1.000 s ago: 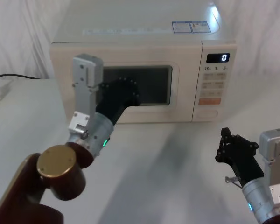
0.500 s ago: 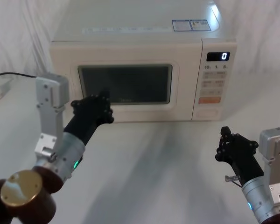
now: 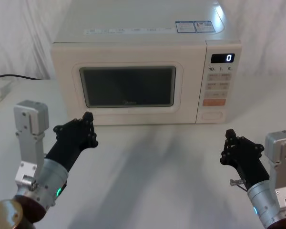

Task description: Press the button to open the microwave door with one hand; close the microwave door with the other hand.

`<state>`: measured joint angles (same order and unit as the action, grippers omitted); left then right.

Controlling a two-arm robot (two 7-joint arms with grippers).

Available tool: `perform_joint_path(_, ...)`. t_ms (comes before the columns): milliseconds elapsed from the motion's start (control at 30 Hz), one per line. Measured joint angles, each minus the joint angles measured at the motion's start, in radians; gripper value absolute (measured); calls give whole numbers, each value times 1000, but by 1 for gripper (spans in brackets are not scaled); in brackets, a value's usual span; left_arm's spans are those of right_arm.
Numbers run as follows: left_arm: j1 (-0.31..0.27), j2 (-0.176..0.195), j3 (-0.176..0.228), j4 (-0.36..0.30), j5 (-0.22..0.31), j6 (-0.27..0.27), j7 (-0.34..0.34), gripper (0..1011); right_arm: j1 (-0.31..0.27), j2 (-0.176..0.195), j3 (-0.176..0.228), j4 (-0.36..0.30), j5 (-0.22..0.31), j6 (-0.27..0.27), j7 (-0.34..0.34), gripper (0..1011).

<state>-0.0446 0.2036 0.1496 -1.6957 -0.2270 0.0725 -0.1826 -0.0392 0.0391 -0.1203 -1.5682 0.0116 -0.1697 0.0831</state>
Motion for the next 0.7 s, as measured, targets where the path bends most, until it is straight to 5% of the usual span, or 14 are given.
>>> perform_joint_path(700,109,0,-41,19,-23,-63,10,0,0,0,0,0,0,0,0,0)
